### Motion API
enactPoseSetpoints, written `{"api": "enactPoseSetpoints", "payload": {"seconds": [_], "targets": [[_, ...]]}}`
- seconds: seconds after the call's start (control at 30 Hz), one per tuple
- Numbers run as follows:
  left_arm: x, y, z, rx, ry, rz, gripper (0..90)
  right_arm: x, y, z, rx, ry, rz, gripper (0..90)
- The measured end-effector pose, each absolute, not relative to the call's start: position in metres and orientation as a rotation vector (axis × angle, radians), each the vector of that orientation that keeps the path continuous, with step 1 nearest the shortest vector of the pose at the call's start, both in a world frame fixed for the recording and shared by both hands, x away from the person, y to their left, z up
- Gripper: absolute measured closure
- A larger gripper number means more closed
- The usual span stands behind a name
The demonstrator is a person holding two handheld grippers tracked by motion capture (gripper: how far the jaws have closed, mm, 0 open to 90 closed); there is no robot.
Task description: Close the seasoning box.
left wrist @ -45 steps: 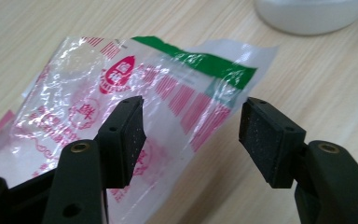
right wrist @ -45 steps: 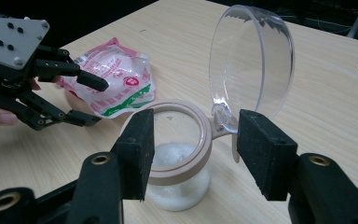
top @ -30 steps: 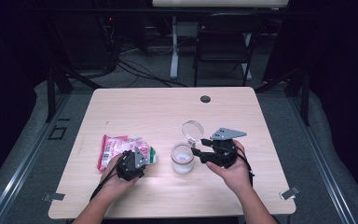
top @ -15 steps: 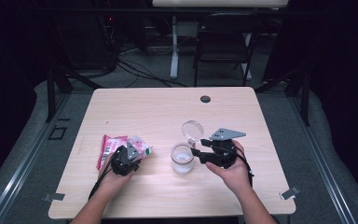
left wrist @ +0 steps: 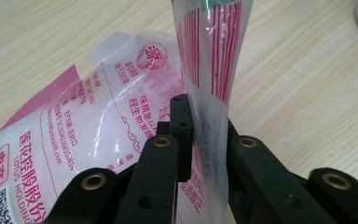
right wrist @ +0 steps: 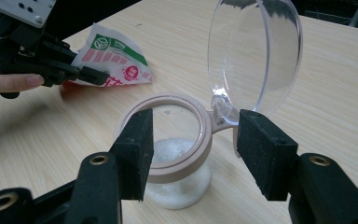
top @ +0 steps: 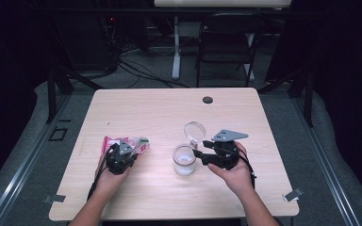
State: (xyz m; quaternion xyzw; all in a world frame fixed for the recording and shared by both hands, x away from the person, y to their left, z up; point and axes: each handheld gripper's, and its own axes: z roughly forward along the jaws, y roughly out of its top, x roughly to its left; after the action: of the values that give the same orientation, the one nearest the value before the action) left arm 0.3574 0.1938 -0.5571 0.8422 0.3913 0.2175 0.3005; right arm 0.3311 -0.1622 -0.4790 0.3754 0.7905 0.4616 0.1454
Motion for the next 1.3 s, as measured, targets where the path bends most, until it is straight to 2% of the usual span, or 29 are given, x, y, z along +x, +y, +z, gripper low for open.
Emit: {"api": "enactPoseSetpoints", "payload": {"seconds": [0.43,0.87,1.3], "targets": [[0.353,0.218,-0.534,2.088,1.091,0.528,89.3,0.332,-0.162,-0.481,1.091,2.277,1.326,46.1],[0.345,0.254,-0.516,1.891,1.168,0.524,89.3,0.333,-0.163,-0.482,1.107,2.276,1.339,46.3],[0.340,0.269,-0.507,1.828,1.196,0.543,89.5,0.334,-0.167,-0.482,1.119,2.269,1.356,46.4]]}}
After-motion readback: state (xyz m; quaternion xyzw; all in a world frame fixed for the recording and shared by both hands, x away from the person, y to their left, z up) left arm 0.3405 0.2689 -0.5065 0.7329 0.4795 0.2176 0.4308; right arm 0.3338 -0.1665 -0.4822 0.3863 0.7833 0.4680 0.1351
